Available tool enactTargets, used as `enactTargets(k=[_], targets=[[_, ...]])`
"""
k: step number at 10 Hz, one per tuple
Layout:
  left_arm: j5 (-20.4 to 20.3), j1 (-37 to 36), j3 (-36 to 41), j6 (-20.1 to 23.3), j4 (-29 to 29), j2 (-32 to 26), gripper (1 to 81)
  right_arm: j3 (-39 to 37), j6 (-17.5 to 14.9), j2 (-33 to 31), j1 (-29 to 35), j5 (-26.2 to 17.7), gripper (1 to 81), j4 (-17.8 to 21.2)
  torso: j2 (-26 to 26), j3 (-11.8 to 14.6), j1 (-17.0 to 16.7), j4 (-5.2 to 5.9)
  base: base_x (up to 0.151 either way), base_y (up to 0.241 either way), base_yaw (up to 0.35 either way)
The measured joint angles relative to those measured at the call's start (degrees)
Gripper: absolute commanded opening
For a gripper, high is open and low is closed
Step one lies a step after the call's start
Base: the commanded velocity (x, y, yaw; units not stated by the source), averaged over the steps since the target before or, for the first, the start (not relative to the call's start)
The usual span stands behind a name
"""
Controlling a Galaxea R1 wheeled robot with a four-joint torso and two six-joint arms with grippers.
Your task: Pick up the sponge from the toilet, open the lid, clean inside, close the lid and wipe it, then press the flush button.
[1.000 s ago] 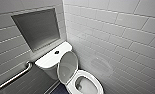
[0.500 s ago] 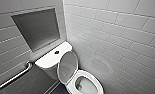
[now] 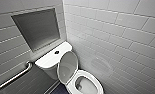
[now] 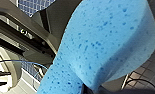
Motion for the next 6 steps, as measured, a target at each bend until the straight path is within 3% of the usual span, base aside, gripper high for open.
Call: enactTargets(k=[2, 3, 6], targets=[[-4.88, 0.23, -0.80, 16.38, -16.66, 0.35, 81.1, 6.52, -1.22, -4.77, 2.10, -0.04, 1.0, 0.94, 0.00, 0.00, 0.00, 0.00, 0.000, 0.000, 0.000], [-7.63, 0.22, -2.15, 20.15, -21.91, 1.02, 81.1, 11.30, -1.52, -7.30, 3.80, -0.22, 1.0, 1.24, 0.00, 0.00, 0.00, 0.00, 0.000, 0.000, 0.000], [-9.69, 0.15, -9.40, 21.33, -25.98, 4.19, 81.1, 20.20, -1.88, -17.20, 11.28, -1.27, 1.0, 2.29, 0.02, 0.00, 0.00, 0.00, 0.000, 0.000, 0.000]])
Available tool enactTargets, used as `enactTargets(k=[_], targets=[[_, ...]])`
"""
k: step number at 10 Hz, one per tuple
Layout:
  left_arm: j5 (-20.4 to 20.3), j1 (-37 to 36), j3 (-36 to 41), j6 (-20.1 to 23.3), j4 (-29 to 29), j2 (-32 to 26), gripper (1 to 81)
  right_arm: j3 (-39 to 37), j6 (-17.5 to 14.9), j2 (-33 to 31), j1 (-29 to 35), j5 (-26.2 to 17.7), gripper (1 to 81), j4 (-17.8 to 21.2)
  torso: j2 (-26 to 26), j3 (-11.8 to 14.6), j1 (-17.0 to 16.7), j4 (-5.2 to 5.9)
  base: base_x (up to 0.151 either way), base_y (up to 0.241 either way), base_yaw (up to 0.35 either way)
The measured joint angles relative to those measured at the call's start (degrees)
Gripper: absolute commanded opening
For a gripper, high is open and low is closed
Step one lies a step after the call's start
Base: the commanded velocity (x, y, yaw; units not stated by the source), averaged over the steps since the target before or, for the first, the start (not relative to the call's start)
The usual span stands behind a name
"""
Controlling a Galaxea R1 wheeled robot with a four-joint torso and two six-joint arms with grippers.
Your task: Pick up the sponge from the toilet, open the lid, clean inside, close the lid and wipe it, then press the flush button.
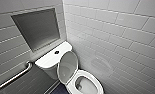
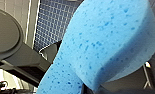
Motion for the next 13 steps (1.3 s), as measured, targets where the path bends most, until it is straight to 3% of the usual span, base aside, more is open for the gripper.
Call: enactTargets(k=[2, 6, 10, 11, 13], targets=[[-0.41, -0.02, -1.71, 0.28, -1.00, 1.95, 81.1, 3.72, 0.16, -2.76, 7.31, -0.35, 1.0, 1.12, 0.02, -0.02, 0.00, 0.00, 0.000, 0.000, 0.000], [-0.61, -0.04, -1.68, 0.28, -1.40, 3.28, 81.1, 6.89, 0.44, -6.78, 21.75, -2.79, 1.0, 7.42, 0.04, -0.05, 0.00, 0.00, 0.000, 0.000, 0.000], [-0.76, -0.04, -1.71, 0.28, -1.44, 3.39, 81.1, 7.44, 0.49, -5.68, 32.94, -10.07, 1.0, 10.96, 0.06, -0.06, 0.00, 0.11, 0.000, 0.000, 0.000], [-0.85, -0.09, -1.74, 0.26, -1.44, 3.66, 81.1, 6.53, 0.74, -4.99, 33.94, -11.39, 1.0, 11.59, 0.06, -0.09, 0.00, 0.76, 0.000, 0.000, 0.000], [-0.78, -0.02, -1.88, 0.33, -1.44, 4.57, 81.1, 3.08, 1.43, -3.67, 34.05, -13.09, 1.0, 12.64, 0.09, -0.11, 0.00, 4.15, 0.000, 0.000, 0.000]])
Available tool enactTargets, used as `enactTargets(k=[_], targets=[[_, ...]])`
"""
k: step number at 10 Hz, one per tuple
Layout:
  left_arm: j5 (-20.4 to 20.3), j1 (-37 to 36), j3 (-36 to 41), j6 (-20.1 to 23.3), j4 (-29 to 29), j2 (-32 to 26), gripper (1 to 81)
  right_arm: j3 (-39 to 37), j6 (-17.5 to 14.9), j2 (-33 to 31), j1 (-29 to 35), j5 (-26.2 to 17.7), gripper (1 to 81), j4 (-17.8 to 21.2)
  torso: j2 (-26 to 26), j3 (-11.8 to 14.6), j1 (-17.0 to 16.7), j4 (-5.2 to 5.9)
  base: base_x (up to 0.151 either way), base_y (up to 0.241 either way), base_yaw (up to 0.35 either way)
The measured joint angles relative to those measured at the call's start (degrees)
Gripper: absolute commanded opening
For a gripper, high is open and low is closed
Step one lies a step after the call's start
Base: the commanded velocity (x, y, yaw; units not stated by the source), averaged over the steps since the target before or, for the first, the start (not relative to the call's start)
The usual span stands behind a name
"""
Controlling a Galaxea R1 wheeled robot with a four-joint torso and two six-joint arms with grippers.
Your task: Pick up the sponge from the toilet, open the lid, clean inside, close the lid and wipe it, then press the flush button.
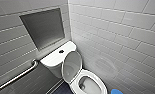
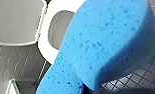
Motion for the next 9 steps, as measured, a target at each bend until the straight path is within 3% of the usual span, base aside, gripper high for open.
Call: enactTargets(k=[1, 2, 5, 9], targets=[[0.04, 0.11, -0.30, 0.01, 0.00, 0.13, 81.1, -1.16, 0.59, 1.02, 1.57, -0.66, 1.0, 0.49, 0.00, -0.02, 0.00, 1.70, 0.000, 0.000, 0.000], [0.04, 0.20, -0.49, 0.00, 0.00, 0.13, 81.1, -1.24, 0.96, 1.85, 4.00, -0.77, 1.0, 0.61, 0.02, -0.02, 0.00, 2.73, 0.000, 0.000, 0.000], [0.00, 0.22, -1.51, 0.01, -0.05, 0.90, 81.1, -3.36, 2.49, 4.33, 9.84, -3.07, 1.0, 0.90, 0.04, -0.06, 0.02, 2.88, 0.000, 0.000, 0.000], [0.00, 0.30, -4.88, 0.01, -0.07, 2.93, 81.1, -13.03, 3.75, 12.15, 14.67, -7.55, 1.0, 0.88, 0.06, -1.20, 0.02, 2.88, 0.000, 0.000, 0.000]])
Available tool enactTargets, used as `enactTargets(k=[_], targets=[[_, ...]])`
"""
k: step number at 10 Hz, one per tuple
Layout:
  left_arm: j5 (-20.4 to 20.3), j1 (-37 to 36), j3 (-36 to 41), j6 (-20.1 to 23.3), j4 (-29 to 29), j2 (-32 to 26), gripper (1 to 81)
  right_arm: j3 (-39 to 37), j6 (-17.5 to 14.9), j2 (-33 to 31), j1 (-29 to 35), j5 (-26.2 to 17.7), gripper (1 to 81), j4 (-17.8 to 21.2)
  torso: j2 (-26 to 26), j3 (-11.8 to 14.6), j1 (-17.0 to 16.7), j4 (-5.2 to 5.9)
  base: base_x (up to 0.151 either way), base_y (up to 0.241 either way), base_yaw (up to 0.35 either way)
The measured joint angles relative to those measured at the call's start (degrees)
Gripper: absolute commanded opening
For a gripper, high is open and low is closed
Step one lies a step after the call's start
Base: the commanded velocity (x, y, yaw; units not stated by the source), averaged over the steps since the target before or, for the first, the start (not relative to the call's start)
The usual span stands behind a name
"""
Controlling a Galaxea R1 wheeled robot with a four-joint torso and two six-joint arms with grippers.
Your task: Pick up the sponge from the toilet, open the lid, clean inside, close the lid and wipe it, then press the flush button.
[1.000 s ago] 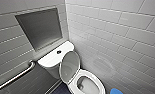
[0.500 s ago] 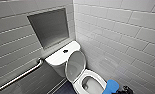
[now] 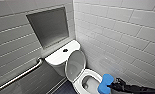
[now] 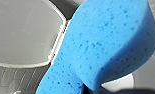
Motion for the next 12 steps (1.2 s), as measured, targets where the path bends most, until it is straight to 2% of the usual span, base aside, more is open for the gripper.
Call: enactTargets(k=[3, 7, 12], targets=[[0.00, -0.01, -0.02, 0.00, 0.00, 0.10, 81.1, -4.58, 0.22, 5.55, 3.58, -1.18, 1.0, -0.07, 0.07, -5.07, 0.02, 0.00, 0.000, 0.000, 0.000], [0.00, -0.30, -0.02, 0.00, 0.00, 0.40, 81.1, -8.30, 0.27, 9.24, 7.28, -3.04, 1.0, -0.22, 0.09, -5.86, 0.07, 0.00, 0.000, 0.000, 0.000], [2.54, -0.21, -0.02, 0.02, 0.00, 0.41, 81.1, -15.97, 0.24, 18.20, 11.02, -5.56, 1.0, -0.39, -0.96, -5.88, 0.72, 0.00, 0.000, 0.000, 0.000]])
